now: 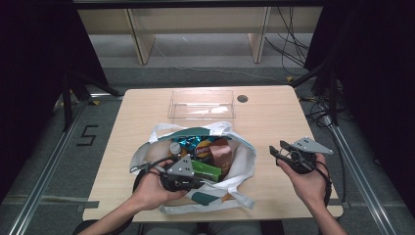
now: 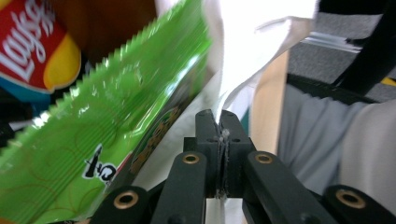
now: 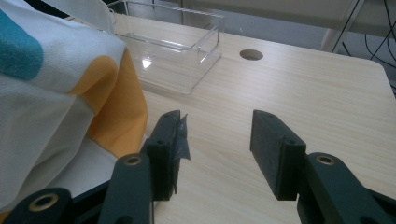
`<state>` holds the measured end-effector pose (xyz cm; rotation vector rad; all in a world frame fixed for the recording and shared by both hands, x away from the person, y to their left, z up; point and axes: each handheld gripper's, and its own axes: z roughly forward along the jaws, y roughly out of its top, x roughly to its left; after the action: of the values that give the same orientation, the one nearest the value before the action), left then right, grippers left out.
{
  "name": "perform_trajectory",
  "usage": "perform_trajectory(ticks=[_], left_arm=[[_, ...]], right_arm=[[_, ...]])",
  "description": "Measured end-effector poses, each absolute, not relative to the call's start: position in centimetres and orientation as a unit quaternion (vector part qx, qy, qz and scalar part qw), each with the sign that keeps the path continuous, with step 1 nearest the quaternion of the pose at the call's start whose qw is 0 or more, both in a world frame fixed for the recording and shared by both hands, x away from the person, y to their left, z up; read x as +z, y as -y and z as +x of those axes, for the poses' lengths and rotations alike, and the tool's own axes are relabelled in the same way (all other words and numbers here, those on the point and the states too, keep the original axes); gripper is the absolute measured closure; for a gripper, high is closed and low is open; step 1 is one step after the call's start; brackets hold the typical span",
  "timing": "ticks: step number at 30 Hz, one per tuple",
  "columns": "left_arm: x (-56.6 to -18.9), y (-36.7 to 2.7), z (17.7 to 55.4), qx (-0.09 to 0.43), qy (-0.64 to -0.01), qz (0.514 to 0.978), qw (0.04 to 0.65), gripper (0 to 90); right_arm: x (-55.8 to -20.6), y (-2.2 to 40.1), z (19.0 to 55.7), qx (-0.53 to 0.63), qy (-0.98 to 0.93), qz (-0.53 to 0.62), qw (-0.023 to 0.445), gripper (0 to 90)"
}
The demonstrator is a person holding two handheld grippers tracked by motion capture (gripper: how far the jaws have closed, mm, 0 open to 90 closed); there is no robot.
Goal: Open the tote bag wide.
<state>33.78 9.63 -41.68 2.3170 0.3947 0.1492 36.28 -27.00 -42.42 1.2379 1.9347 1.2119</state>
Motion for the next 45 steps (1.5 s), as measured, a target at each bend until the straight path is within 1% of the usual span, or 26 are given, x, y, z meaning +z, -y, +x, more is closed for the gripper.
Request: perform_trajectory(ticks=[1,2,8,9,11,13,14,15,16,17,18,19,21,22,26,28,30,31,32,34,38,40,42,45], left_arm=[[-42.0,-9.6,34.1,0.059,-0.153,0.911,0.380,87.7],[-42.4,-9.5,34.2,0.056,-0.163,0.909,0.378,87.7],[-43.7,-9.3,34.8,0.061,-0.174,0.909,0.373,87.7],[-43.8,-9.3,34.9,0.061,-0.173,0.910,0.372,87.6],[-44.0,-9.4,35.0,0.064,-0.162,0.917,0.358,87.5],[-44.2,-9.3,35.0,0.066,-0.167,0.912,0.369,87.4],[-44.3,-9.3,35.0,0.067,-0.166,0.913,0.367,87.2],[-44.3,-9.4,34.9,0.061,-0.175,0.911,0.369,86.7],[-44.2,-9.4,34.9,0.058,-0.179,0.908,0.374,82.5],[-44.1,-9.5,34.8,0.052,-0.179,0.907,0.377,78.8],[-43.8,-9.7,34.6,0.047,-0.179,0.906,0.382,78.8],[-43.6,-9.9,34.4,0.046,-0.180,0.903,0.388,74.3],[-43.0,-10.3,33.9,0.043,-0.184,0.896,0.402,62.6],[-42.6,-10.7,33.6,0.043,-0.186,0.893,0.408,58.5],[-40.7,-12.5,32.6,0.048,-0.188,0.876,0.442,47.3],[-39.7,-13.7,32.2,0.064,-0.189,0.868,0.455,44.1],[-38.6,-15.0,31.9,0.080,-0.196,0.856,0.472,43.1],[-38.0,-15.7,31.8,0.092,-0.198,0.848,0.483,43.1],[-37.4,-16.5,31.7,0.116,-0.196,0.839,0.494,44.7],[-36.4,-17.8,31.7,0.149,-0.199,0.822,0.512,47.3],[-35.0,-20.1,32.1,0.211,-0.221,0.795,0.525,47.3],[-34.4,-21.2,32.4,0.221,-0.230,0.790,0.524,46.0],[-33.9,-22.2,32.9,0.229,-0.238,0.781,0.530,45.3],[-33.7,-23.1,33.5,0.239,-0.241,0.791,0.509,42.1]], right_arm=[[-42.4,26.9,36.3,0.451,-0.715,0.460,0.270,53.9],[-42.5,27.0,36.3,0.452,-0.717,0.454,0.275,53.9],[-42.4,27.1,36.2,0.445,-0.718,0.462,0.270,53.8],[-42.4,27.2,36.3,0.446,-0.720,0.454,0.277,53.8],[-42.3,26.9,36.2,0.448,-0.719,0.459,0.268,53.7],[-42.1,26.7,36.1,0.453,-0.714,0.464,0.265,53.7],[-42.1,26.8,36.2,0.458,-0.717,0.447,0.276,53.7],[-41.8,26.7,36.0,0.458,-0.713,0.455,0.273,53.6],[-41.2,26.8,36.1,0.467,-0.717,0.438,0.275,53.6],[-40.9,26.5,35.8,0.468,-0.713,0.446,0.273,53.6],[-40.9,26.5,35.8,0.468,-0.713,0.446,0.273,53.6],[-40.6,26.6,35.9,0.473,-0.714,0.433,0.281,53.7],[-39.9,26.5,35.7,0.479,-0.713,0.430,0.277,53.9],[-39.6,26.3,35.5,0.485,-0.707,0.433,0.279,53.9],[-38.2,25.8,35.3,0.498,-0.707,0.416,0.280,55.2],[-37.6,25.4,35.1,0.507,-0.708,0.408,0.276,57.0],[-36.9,25.0,34.8,0.512,-0.707,0.403,0.273,59.8],[-36.6,24.9,34.6,0.513,-0.711,0.397,0.270,61.6],[-36.3,24.7,34.6,0.516,-0.710,0.389,0.278,63.6],[-35.7,24.5,34.7,0.524,-0.714,0.370,0.279,66.5],[-34.9,23.7,34.6,0.536,-0.715,0.358,0.270,69.3],[-34.7,23.2,34.5,0.539,-0.717,0.350,0.269,70.0],[-34.6,22.6,34.5,0.546,-0.723,0.337,0.257,70.1],[-34.3,21.8,34.2,0.549,-0.729,0.326,0.248,69.9]])
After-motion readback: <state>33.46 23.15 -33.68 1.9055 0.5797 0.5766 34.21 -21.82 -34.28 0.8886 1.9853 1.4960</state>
